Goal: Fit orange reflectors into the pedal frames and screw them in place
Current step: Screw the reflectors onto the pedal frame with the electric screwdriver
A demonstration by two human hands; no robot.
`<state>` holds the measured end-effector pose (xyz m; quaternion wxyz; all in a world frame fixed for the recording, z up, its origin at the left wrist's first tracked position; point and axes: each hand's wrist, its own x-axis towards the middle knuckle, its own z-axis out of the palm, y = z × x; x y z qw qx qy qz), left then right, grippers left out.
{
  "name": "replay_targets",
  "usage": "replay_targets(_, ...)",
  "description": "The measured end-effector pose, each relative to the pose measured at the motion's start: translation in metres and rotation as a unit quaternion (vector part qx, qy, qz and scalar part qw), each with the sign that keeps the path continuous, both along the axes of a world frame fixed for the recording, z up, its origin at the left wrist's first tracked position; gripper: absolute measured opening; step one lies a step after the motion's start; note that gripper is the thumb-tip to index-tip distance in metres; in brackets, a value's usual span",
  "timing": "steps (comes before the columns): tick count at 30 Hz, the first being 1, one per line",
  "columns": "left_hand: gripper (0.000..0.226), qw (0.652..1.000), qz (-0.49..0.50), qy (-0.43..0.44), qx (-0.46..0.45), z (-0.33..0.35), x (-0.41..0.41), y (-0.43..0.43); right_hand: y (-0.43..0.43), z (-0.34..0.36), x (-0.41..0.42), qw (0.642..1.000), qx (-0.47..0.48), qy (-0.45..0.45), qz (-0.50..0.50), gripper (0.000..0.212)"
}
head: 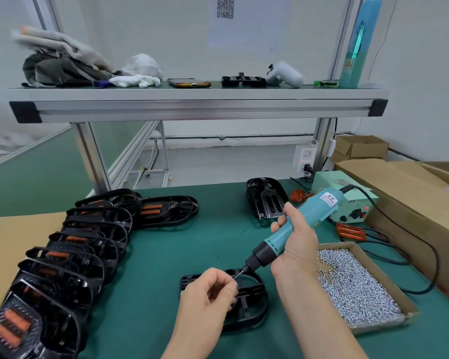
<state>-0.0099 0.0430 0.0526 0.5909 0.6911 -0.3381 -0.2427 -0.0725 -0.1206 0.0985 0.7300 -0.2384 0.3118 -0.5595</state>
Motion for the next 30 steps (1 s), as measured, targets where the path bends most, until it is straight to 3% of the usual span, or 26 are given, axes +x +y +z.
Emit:
replay_targets(10, 0.022, 0.998, 0.048, 0.044, -0.015, -0.004, 0.003, 0.000, 0.007, -0.005, 0.003, 1.000, -0.009, 0.001, -0.006, 0.019)
replay_targets(30, 0.030, 0.997, 0.079, 0.006, 0.008, -0.009, 0.007, 0.004, 0.011, -0.013, 0.017, 1.000, 0.015, 0.022, -0.016, 0.020)
